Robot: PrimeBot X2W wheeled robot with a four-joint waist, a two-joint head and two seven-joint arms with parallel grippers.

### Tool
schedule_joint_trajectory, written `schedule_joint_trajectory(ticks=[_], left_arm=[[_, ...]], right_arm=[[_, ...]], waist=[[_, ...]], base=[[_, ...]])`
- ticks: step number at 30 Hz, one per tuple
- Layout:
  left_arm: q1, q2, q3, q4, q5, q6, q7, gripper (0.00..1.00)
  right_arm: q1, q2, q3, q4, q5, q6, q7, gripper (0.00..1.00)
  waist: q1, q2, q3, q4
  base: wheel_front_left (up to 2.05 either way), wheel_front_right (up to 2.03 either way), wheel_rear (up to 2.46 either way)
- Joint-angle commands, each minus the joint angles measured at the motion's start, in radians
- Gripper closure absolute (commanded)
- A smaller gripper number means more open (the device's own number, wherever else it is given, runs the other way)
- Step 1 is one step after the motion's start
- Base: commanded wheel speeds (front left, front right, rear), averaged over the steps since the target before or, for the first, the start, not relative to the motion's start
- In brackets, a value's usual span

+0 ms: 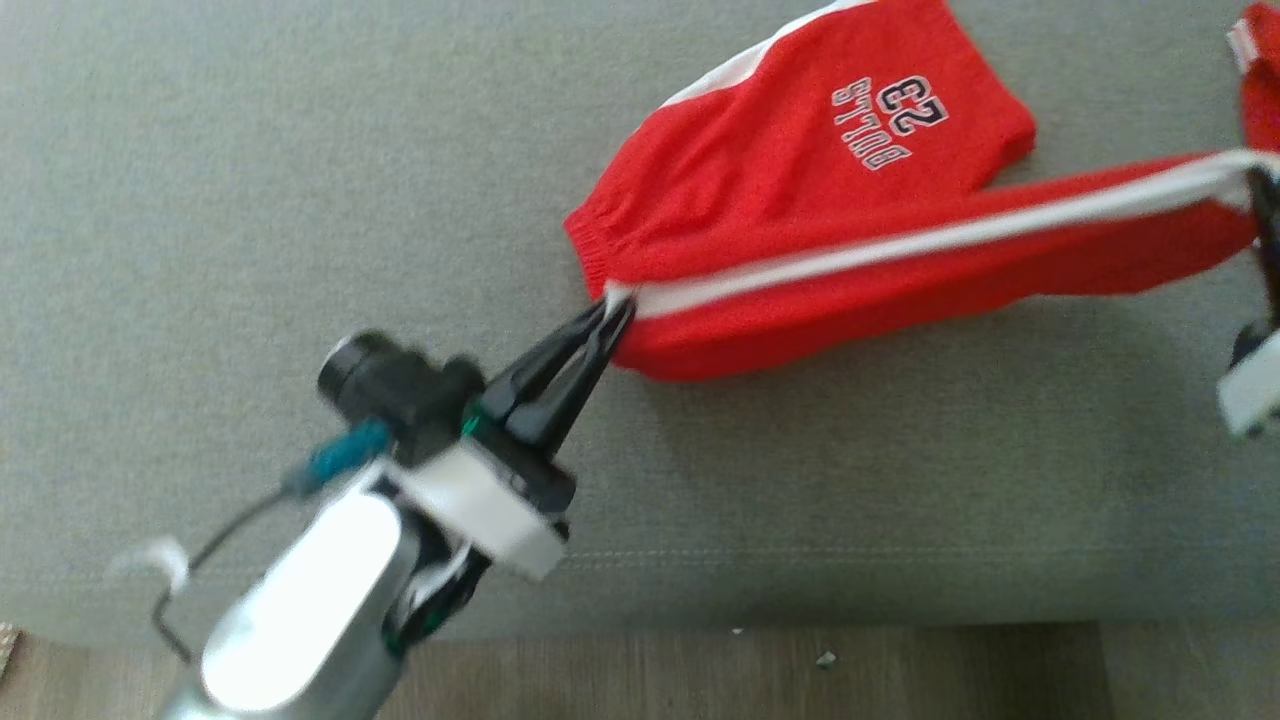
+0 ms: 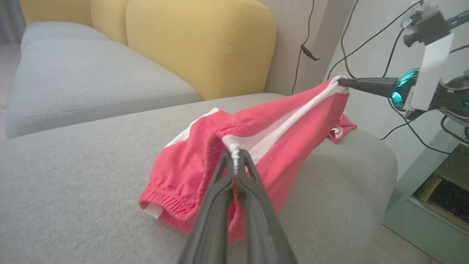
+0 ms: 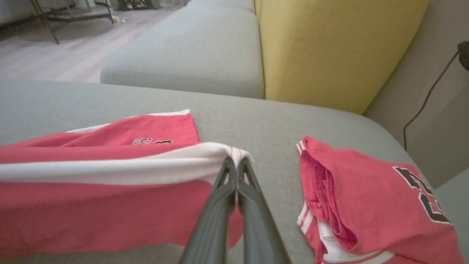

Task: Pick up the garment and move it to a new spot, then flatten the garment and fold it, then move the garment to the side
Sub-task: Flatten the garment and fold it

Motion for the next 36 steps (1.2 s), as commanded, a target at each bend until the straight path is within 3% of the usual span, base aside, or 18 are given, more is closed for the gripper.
schedule_joint_trajectory(ticks=[1, 7, 10, 14, 29, 30, 31, 32, 36], left_arm=[[-0.071, 0.006, 0.028, -0.009, -0.031, -0.004, 0.012, 1.00], [-0.238, -0.030, 0.019, 0.103, -0.200, -0.007, 0.094, 1.00], [-0.288, -0.054, 0.018, 0.130, -0.345, -0.007, 0.126, 1.00], [-0.354, -0.048, 0.024, 0.187, -0.476, -0.007, 0.171, 1.00], [-0.481, -0.090, 0.018, 0.367, -0.503, -0.007, 0.130, 1.00], [-0.485, -0.093, 0.017, 0.378, -0.502, -0.007, 0.125, 1.00], [-0.490, -0.099, 0.014, 0.401, -0.504, -0.007, 0.118, 0.16], [-0.492, -0.099, 0.011, 0.411, -0.501, -0.007, 0.110, 0.00], [-0.481, -0.093, 0.012, 0.440, -0.480, -0.004, 0.055, 0.00]], right_arm=[[-0.054, -0.034, 0.001, -0.011, -0.004, 0.003, 0.027, 1.00], [-0.260, -0.086, 0.053, 0.102, 0.014, 0.003, 0.105, 1.00], [-0.367, -0.104, 0.090, 0.183, 0.019, 0.003, 0.113, 1.00], [-0.499, -0.120, 0.158, 0.287, 0.024, 0.003, 0.121, 1.00], [-0.846, -0.120, 0.364, 0.673, 0.040, 0.003, 0.036, 1.00], [-0.857, -0.115, 0.372, 0.696, 0.043, 0.003, 0.025, 0.76], [-0.873, -0.104, 0.377, 0.736, 0.053, 0.003, -0.007, 0.00], [-0.878, -0.096, 0.374, 0.755, 0.062, 0.003, -0.029, 0.00], [-0.856, -0.061, 0.362, 0.809, 0.122, 0.003, -0.109, 0.00]], waist=[[0.0000, 0.0000, 0.027, 0.023], [0.0000, 0.0000, 0.098, 0.043], [0.0000, 0.0000, 0.131, 0.055], [0.0000, 0.0000, 0.170, 0.071], [0.0000, 0.0000, 0.238, 0.120], [0.0000, 0.0000, 0.240, 0.121], [0.0000, 0.0000, 0.238, 0.119], [0.0000, 0.0000, 0.236, 0.118], [0.0000, 0.0000, 0.205, 0.106]], base=[[0.00, 0.00, 0.00], [0.00, 0.00, 0.00], [0.00, 0.00, 0.00], [0.00, 0.00, 0.00], [0.00, 0.00, 0.00], [0.00, 0.00, 0.00], [0.00, 0.00, 0.00], [0.00, 0.00, 0.00], [0.00, 0.00, 0.00]])
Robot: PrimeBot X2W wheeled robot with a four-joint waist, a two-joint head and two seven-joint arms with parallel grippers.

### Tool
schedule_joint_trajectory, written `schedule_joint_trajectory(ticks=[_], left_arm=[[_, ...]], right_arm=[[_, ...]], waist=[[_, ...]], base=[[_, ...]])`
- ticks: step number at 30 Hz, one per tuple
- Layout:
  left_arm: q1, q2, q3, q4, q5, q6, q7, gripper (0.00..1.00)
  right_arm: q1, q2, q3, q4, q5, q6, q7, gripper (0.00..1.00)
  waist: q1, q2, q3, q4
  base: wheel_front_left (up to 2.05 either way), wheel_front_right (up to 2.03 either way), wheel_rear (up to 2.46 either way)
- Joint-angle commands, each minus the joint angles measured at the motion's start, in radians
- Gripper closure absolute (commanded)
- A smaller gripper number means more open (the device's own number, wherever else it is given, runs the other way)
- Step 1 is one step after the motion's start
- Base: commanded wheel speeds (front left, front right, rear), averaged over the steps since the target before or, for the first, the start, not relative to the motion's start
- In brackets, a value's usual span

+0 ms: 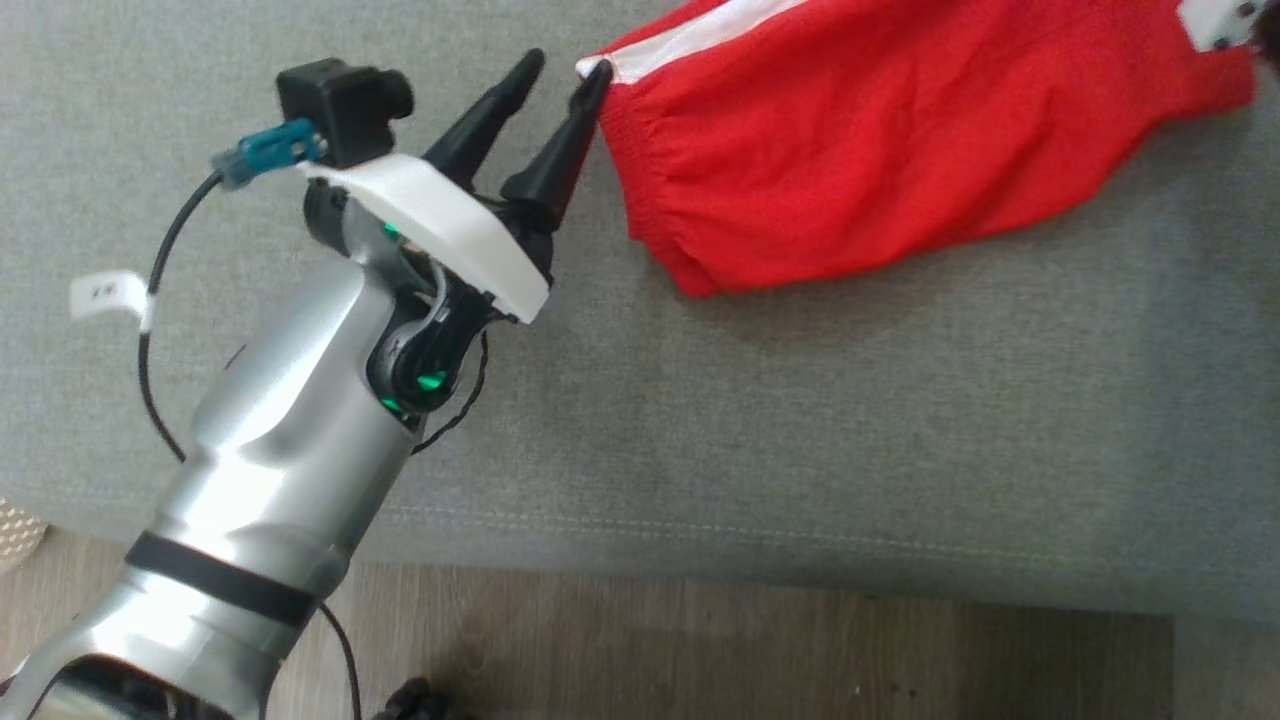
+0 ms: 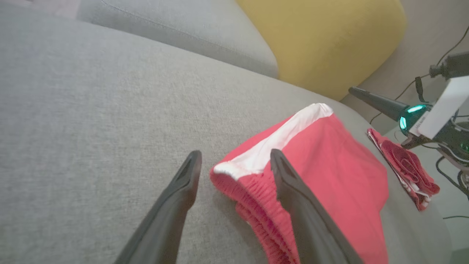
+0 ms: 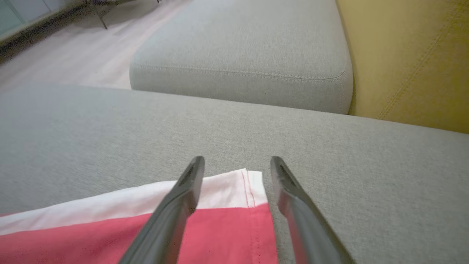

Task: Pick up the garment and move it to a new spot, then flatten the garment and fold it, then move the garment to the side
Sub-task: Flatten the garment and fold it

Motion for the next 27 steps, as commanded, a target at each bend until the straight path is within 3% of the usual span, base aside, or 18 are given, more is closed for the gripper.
schedule_joint_trajectory(ticks=[1, 3, 7, 8, 11, 14, 20, 27], left_arm=[[-0.011, 0.038, 0.041, -0.026, 0.016, 0.005, -0.038, 0.00], [0.014, 0.063, 0.038, -0.034, 0.078, 0.052, -0.090, 0.00], [0.137, 0.066, 0.108, -0.126, 0.191, 0.219, -0.139, 0.00], [0.137, 0.066, 0.108, -0.126, 0.191, 0.219, -0.139, 0.00], [0.268, 0.037, 0.176, -0.284, 0.326, 0.307, -0.140, 0.00], [0.403, 0.005, 0.203, -0.410, 0.462, 0.363, -0.140, 0.00], [0.574, -0.051, 0.213, -0.564, 0.682, 0.417, -0.141, 0.00], [0.652, -0.090, 0.188, -0.617, 0.785, 0.407, -0.141, 0.00]], right_arm=[[0.024, 0.023, 0.006, -0.033, 0.034, 0.003, -0.033, 0.00], [0.070, 0.037, 0.016, -0.041, 0.079, 0.003, -0.069, 0.00], [0.200, 0.060, 0.027, -0.078, 0.188, 0.003, -0.110, 0.00], [0.200, 0.060, 0.027, -0.078, 0.188, 0.003, -0.110, 0.00], [0.291, 0.061, 0.007, -0.102, 0.240, 0.003, -0.136, 0.00], [0.361, 0.056, -0.019, -0.111, 0.264, 0.003, -0.152, 0.00], [0.402, -0.008, -0.104, -0.050, 0.268, 0.003, -0.154, 0.00], [0.330, -0.135, -0.165, 0.119, 0.149, 0.003, -0.118, 0.00]], waist=[[0.0000, 0.0000, -0.025, -0.010], [0.0000, 0.0000, -0.054, -0.020], [0.0000, 0.0000, -0.113, -0.040], [0.0000, 0.0000, -0.113, -0.040], [0.0000, 0.0000, -0.146, -0.042], [0.0000, 0.0000, -0.173, -0.030], [0.0000, 0.0000, -0.203, 0.046], [0.0000, 0.0000, -0.174, 0.165]], base=[[0.00, 0.00, 0.00], [0.00, 0.00, 0.00], [0.00, 0.00, 0.00], [0.00, 0.00, 0.00], [0.00, 0.00, 0.00], [0.00, 0.00, 0.00], [0.00, 0.00, 0.00], [0.00, 0.00, 0.00]])
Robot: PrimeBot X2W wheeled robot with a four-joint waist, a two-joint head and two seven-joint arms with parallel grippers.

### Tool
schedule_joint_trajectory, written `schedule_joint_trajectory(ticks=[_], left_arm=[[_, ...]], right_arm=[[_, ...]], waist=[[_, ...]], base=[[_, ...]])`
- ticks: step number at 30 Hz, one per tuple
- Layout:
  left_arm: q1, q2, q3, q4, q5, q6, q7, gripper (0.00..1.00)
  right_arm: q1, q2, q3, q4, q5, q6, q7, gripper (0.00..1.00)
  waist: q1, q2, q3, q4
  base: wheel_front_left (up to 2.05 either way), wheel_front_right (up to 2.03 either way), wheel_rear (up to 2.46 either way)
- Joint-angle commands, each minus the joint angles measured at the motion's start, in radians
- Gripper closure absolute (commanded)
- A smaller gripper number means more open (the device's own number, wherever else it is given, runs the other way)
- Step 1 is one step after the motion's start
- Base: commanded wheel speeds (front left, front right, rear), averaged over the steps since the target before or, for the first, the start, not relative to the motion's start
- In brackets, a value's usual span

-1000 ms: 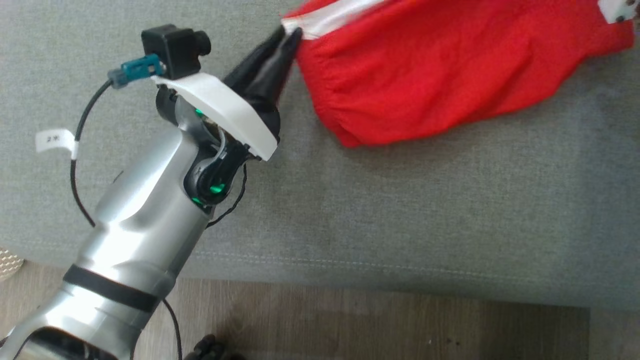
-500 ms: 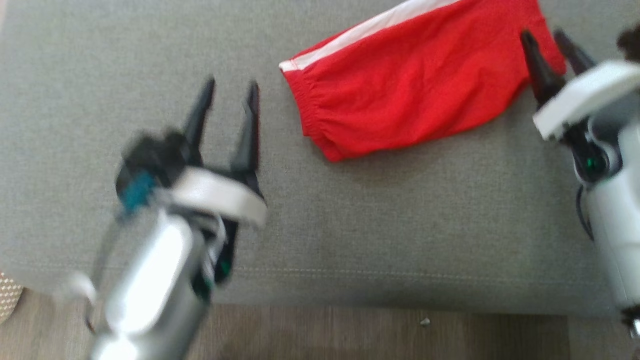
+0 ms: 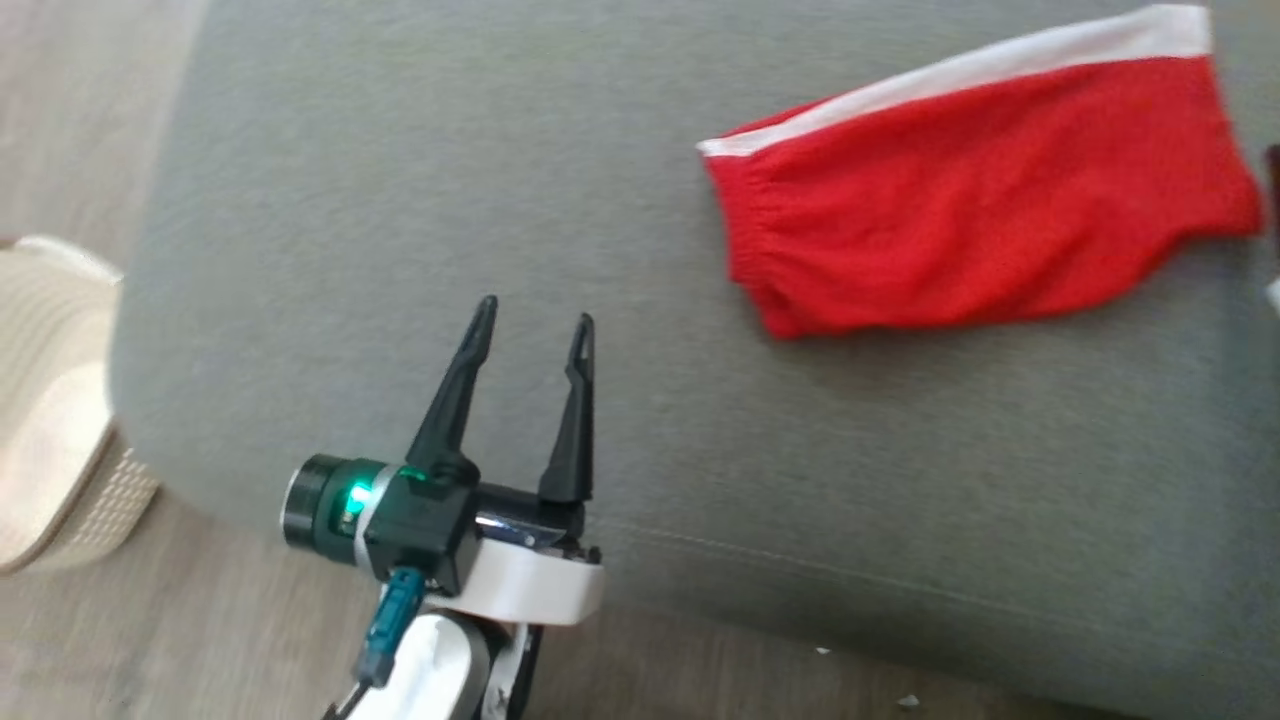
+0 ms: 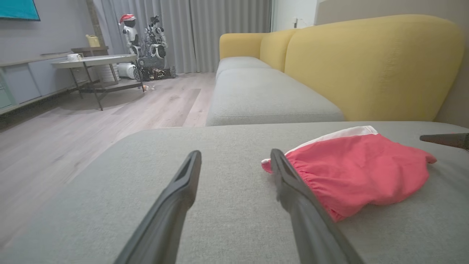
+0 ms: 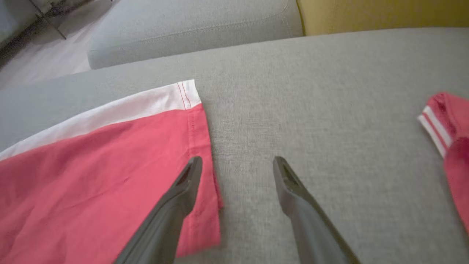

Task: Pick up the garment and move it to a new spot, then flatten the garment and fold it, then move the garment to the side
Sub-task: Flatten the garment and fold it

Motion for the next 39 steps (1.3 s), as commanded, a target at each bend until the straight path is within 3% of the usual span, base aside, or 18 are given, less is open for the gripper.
schedule_joint_trajectory(ticks=[1, 6, 13, 14, 15, 16, 18, 30, 35, 39], left_arm=[[-0.014, -0.006, 0.029, -0.045, 0.014, -0.007, -0.005, 0.00], [-0.015, -0.024, 0.034, -0.057, 0.030, -0.022, -0.005, 0.00], [-0.023, -0.037, 0.037, -0.054, 0.059, -0.031, -0.005, 0.00], [-0.023, -0.038, 0.037, -0.053, 0.061, -0.031, -0.005, 0.00], [-0.022, -0.039, 0.037, -0.052, 0.064, -0.030, -0.005, 0.00], [-0.021, -0.040, 0.038, -0.051, 0.066, -0.030, -0.005, 0.00], [-0.018, -0.042, 0.042, -0.049, 0.070, -0.027, -0.005, 0.00], [-0.002, -0.043, 0.068, -0.045, 0.078, -0.038, -0.005, 0.00], [0.010, -0.041, 0.075, -0.045, 0.083, -0.049, -0.005, 0.00], [0.016, -0.041, 0.075, -0.039, 0.084, -0.058, -0.005, 0.00]], right_arm=[[-0.049, -0.032, 0.009, -0.007, -0.040, 0.003, 0.008, 0.00], [-0.114, -0.046, 0.005, 0.064, -0.098, 0.003, 0.033, 0.00], [-0.135, -0.007, 0.040, 0.147, -0.137, 0.003, 0.089, 0.00], [-0.135, 0.002, 0.045, 0.154, -0.134, 0.003, 0.097, 0.09], [-0.134, 0.008, 0.052, 0.159, -0.130, 0.003, 0.107, 0.32], [-0.133, 0.014, 0.060, 0.162, -0.124, 0.003, 0.116, 0.47], [-0.130, 0.027, 0.076, 0.162, -0.110, 0.003, 0.127, 1.00], [-0.108, 0.021, 0.132, 0.116, -0.049, 0.003, 0.079, 1.00], [-0.134, -0.040, 0.159, 0.140, -0.149, 0.003, 0.066, 1.00], [-0.170, -0.051, 0.162, 0.150, -0.221, 0.003, 0.062, 1.00]], waist=[[0.0000, -0.0001, 0.026, 0.059], [0.0000, -0.0001, 0.064, 0.102], [0.0000, -0.0001, 0.080, 0.128], [0.0000, -0.0001, 0.080, 0.129], [0.0000, -0.0001, 0.081, 0.129], [0.0000, -0.0001, 0.080, 0.128], [0.0000, -0.0001, 0.074, 0.119], [0.0000, -0.0001, -0.005, -0.019], [0.0000, -0.0001, -0.040, -0.087], [0.0000, -0.0001, -0.054, -0.115]], base=[[0.00, 0.00, 0.00], [0.00, 0.00, 0.00], [0.00, 0.00, 0.00], [0.00, 0.00, 0.00], [0.00, 0.00, 0.00], [0.00, 0.00, 0.00], [0.00, 0.00, 0.00], [0.00, 0.00, 0.00], [0.00, 0.00, 0.00], [0.00, 0.00, 0.00]])
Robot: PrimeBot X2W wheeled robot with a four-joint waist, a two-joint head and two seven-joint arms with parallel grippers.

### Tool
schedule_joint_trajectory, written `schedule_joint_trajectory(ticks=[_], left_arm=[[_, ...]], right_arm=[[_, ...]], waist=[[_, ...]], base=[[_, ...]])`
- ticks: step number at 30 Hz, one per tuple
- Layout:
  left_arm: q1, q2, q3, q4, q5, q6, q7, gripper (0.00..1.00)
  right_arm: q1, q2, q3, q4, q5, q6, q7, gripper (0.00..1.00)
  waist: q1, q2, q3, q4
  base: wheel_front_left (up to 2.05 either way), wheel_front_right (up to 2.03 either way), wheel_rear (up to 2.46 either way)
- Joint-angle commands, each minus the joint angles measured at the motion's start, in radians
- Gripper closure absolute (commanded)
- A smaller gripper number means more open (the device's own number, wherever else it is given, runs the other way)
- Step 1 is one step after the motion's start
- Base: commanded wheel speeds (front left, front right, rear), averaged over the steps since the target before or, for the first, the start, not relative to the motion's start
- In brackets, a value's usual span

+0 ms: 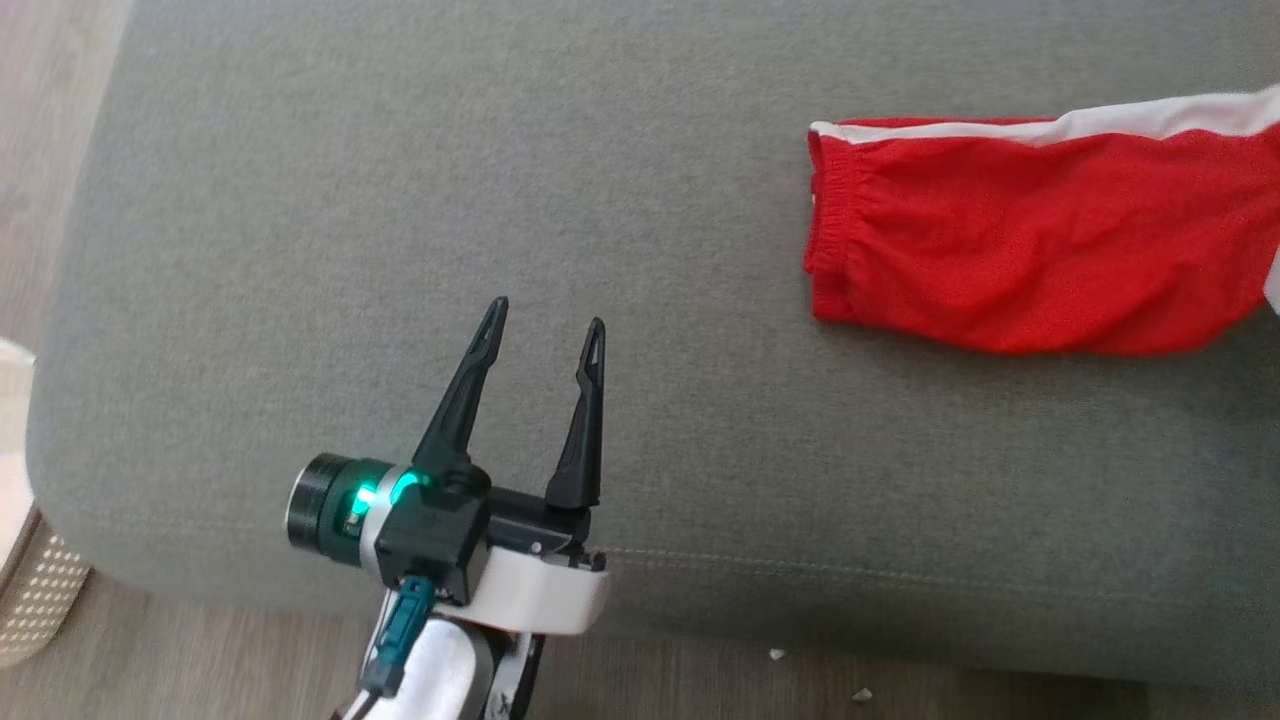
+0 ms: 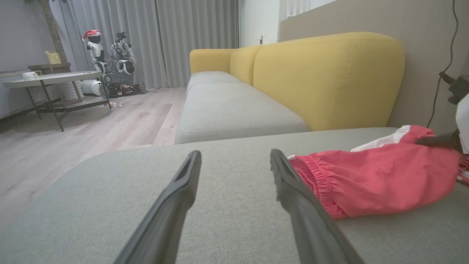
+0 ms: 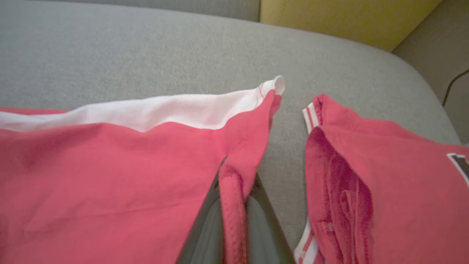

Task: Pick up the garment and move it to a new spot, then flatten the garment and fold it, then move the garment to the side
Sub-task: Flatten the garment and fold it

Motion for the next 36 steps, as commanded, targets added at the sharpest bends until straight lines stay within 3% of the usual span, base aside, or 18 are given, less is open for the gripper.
schedule_joint_trajectory(ticks=[1, 13, 22, 28, 29, 30, 31, 32, 36], left_arm=[[-0.009, 0.002, 0.037, -0.024, 0.008, -0.002, -0.005, 0.00], [0.022, 0.000, 0.037, 0.006, 0.008, -0.014, -0.005, 0.00], [0.023, -0.004, 0.021, 0.010, 0.000, -0.024, -0.005, 0.00], [0.013, -0.007, 0.014, 0.015, -0.029, -0.026, -0.005, 0.00], [0.012, -0.007, 0.015, 0.016, -0.035, -0.028, -0.005, 0.00], [0.011, -0.007, 0.016, 0.017, -0.042, -0.029, -0.005, 0.00], [0.011, -0.007, 0.016, 0.017, -0.042, -0.029, -0.005, 0.00], [0.010, -0.008, 0.016, 0.019, -0.043, -0.031, -0.005, 0.00], [0.012, -0.008, 0.020, 0.029, -0.044, -0.032, -0.005, 0.00]], right_arm=[[-0.037, -0.007, 0.013, -0.031, -0.020, 0.006, -0.012, 1.00], [-0.027, 0.192, 0.100, -0.180, -0.007, 0.006, 0.035, 1.00], [0.029, 0.316, 0.137, -0.304, 0.023, 0.006, 0.110, 1.00], [0.050, 0.384, 0.128, -0.323, 0.027, 0.006, 0.122, 1.00], [0.049, 0.391, 0.123, -0.325, 0.024, 0.006, 0.118, 0.67], [0.050, 0.398, 0.120, -0.327, 0.021, 0.006, 0.110, 0.18], [0.050, 0.398, 0.120, -0.327, 0.021, 0.006, 0.110, 0.18], [0.053, 0.407, 0.112, -0.328, 0.024, 0.006, 0.103, 0.00], [0.077, 0.439, 0.066, -0.349, 0.064, 0.006, 0.042, 0.00]], waist=[[0.0000, 0.0000, -0.021, -0.022], [0.0000, 0.0000, -0.107, -0.044], [0.0000, 0.0000, -0.106, 0.001], [0.0000, 0.0000, -0.090, 0.029], [0.0000, 0.0000, -0.089, 0.031], [0.0000, 0.0000, -0.089, 0.033], [0.0000, 0.0000, -0.089, 0.033], [0.0000, 0.0000, -0.090, 0.034], [0.0000, 0.0000, -0.107, 0.029]], base=[[0.00, 0.00, 0.00], [0.00, 0.00, 0.00], [0.00, 0.00, 0.00], [0.00, 0.00, 0.00], [0.00, 0.00, 0.00], [0.00, 0.00, 0.00], [0.00, 0.00, 0.00], [0.00, 0.00, 0.00], [0.00, 0.00, 0.00]])
